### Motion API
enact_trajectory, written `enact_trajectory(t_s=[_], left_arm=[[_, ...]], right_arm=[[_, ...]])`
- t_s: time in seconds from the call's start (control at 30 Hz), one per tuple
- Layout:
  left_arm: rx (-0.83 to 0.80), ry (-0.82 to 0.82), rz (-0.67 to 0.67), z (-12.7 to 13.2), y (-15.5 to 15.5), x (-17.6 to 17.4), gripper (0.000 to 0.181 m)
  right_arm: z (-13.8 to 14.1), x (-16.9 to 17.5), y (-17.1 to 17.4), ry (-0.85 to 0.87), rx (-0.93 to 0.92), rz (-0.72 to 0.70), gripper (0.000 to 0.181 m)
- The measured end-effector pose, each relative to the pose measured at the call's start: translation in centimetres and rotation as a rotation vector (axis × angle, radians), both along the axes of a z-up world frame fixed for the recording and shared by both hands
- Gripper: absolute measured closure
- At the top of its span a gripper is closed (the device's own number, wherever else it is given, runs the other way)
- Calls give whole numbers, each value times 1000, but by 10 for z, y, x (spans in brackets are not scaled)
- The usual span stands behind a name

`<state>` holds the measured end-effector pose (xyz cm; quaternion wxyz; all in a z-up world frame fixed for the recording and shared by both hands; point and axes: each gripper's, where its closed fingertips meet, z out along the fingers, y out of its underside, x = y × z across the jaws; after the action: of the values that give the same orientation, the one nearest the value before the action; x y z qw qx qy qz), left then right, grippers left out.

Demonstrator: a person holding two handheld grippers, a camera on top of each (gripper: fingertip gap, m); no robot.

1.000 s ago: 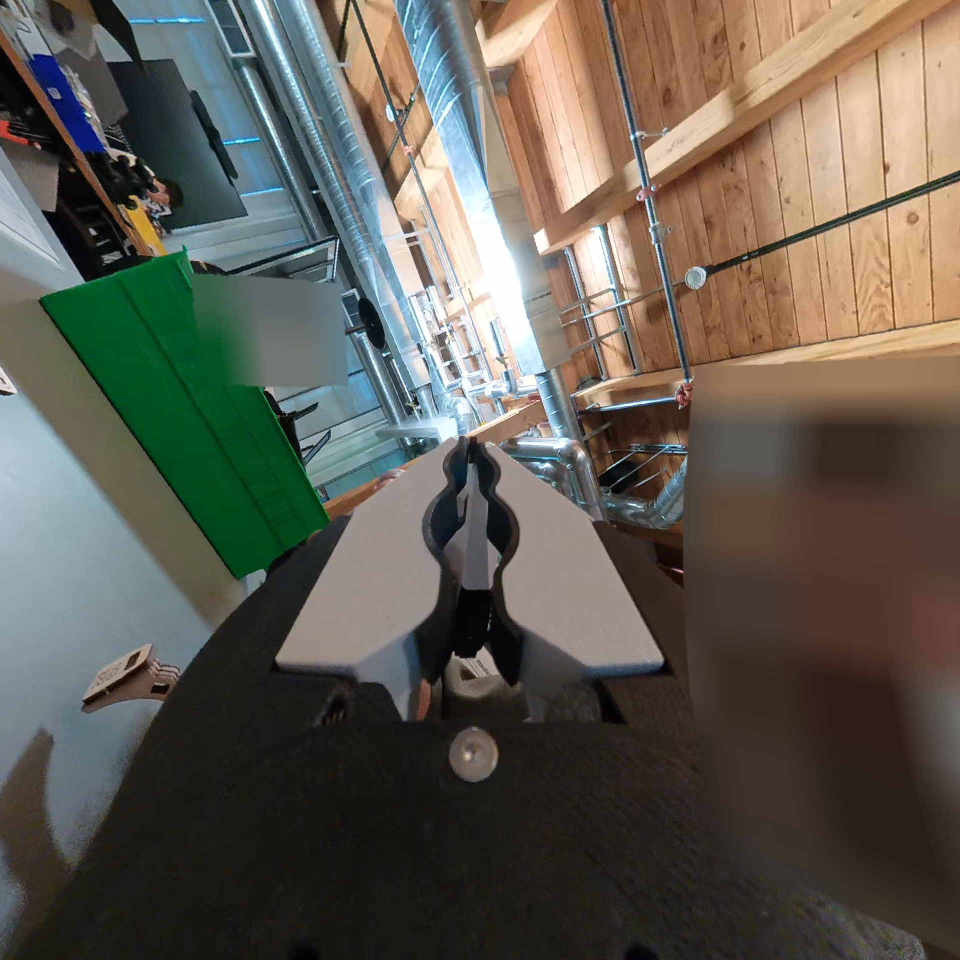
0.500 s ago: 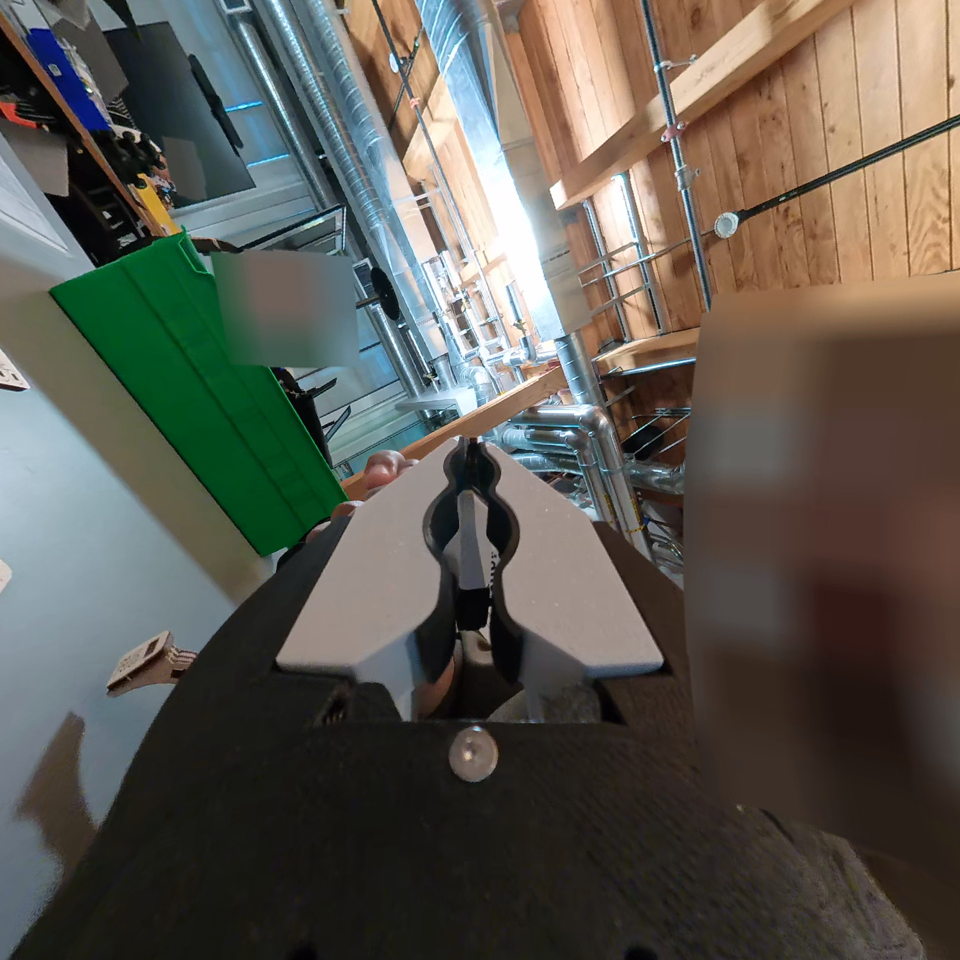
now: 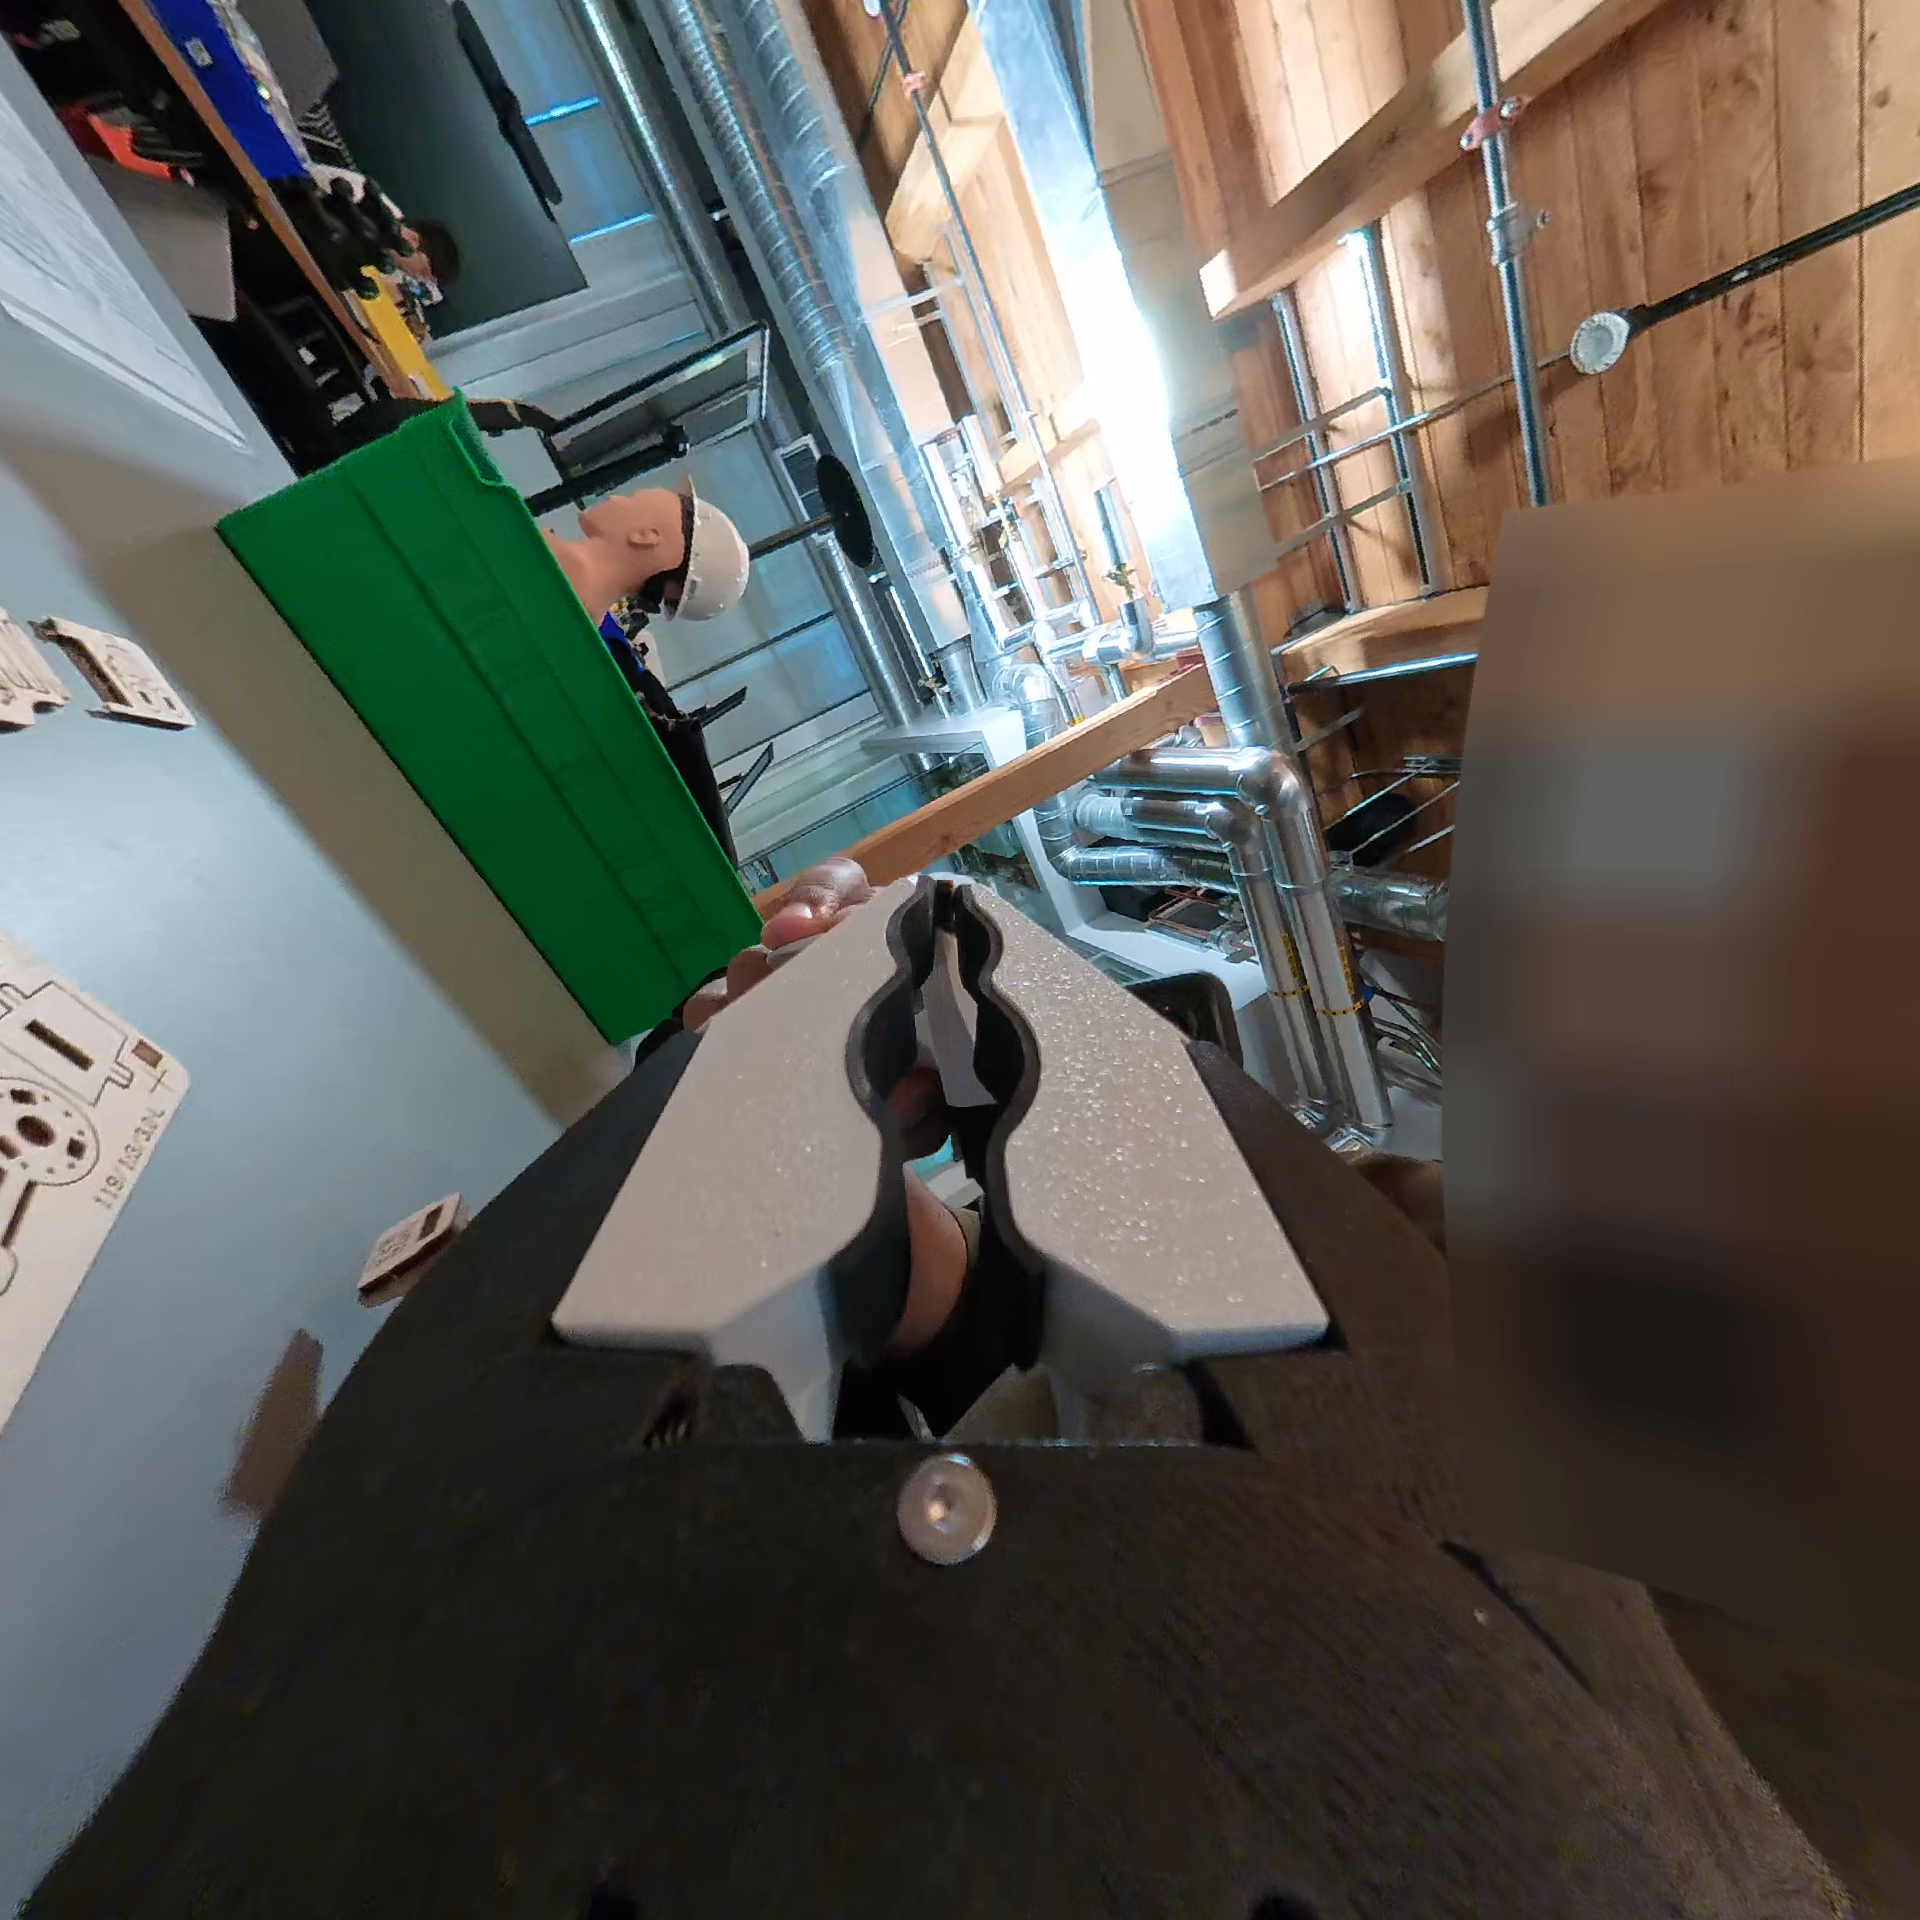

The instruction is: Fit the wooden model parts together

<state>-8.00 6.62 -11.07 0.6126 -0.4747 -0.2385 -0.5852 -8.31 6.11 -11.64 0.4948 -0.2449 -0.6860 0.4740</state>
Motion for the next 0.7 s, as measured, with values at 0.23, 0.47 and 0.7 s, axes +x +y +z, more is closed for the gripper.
enact_trajectory(t_s=[0.23,0.47,0.7], left_arm=[[-22,6,-23,-7,2,0,181],[-32,9,-48,-12,2,0,180],[-46,43,-37,-16,3,0,171]], right_arm=[[-7,0,1,-73,-73,48,181],[-13,0,2,-151,-205,116,181],[-17,1,2,-183,-229,146,181]])
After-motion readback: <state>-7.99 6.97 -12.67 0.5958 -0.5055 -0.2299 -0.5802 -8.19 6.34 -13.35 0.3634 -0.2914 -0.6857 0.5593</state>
